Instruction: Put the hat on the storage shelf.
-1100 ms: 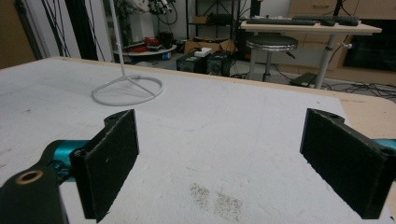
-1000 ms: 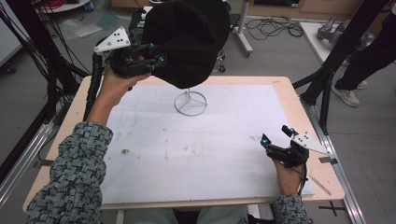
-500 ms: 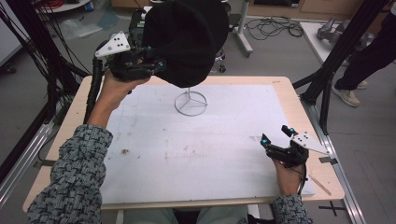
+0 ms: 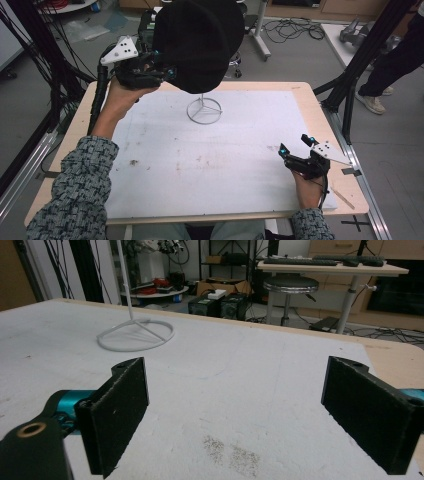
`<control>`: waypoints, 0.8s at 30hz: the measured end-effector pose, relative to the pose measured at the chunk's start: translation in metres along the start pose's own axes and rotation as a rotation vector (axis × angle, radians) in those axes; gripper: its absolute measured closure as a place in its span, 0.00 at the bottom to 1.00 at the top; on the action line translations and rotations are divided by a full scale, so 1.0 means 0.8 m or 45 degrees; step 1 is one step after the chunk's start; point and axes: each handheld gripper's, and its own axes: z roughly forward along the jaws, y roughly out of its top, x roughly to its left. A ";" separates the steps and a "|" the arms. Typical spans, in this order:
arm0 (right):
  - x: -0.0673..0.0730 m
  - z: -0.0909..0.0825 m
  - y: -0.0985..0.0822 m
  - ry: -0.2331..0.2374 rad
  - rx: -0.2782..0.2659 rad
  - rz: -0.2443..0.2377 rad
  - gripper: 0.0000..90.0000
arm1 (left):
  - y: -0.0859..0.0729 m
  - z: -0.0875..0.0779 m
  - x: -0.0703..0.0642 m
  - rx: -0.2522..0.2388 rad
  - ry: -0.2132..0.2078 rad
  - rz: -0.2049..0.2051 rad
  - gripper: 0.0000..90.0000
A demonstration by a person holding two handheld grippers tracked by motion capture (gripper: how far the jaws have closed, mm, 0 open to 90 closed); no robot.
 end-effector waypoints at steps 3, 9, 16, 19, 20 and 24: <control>0.000 0.000 0.000 -0.001 0.005 0.003 0.12 | 0.000 -0.002 0.000 0.003 0.004 0.001 0.43; 0.000 0.000 0.000 -0.002 0.005 0.007 0.12 | -0.001 -0.005 -0.003 0.009 0.015 0.013 0.38; 0.000 0.001 0.000 -0.009 0.005 0.001 0.12 | 0.000 -0.009 -0.007 0.016 0.032 0.037 0.35; 0.000 0.000 0.000 -0.007 0.001 0.004 0.12 | 0.001 -0.012 -0.008 0.002 0.041 0.030 0.34; 0.000 0.000 0.000 -0.005 0.006 0.009 0.12 | 0.001 -0.014 -0.008 0.000 0.044 0.029 0.33; 0.000 0.001 0.000 -0.003 0.005 0.005 0.12 | 0.001 -0.021 -0.009 -0.004 0.058 0.028 0.32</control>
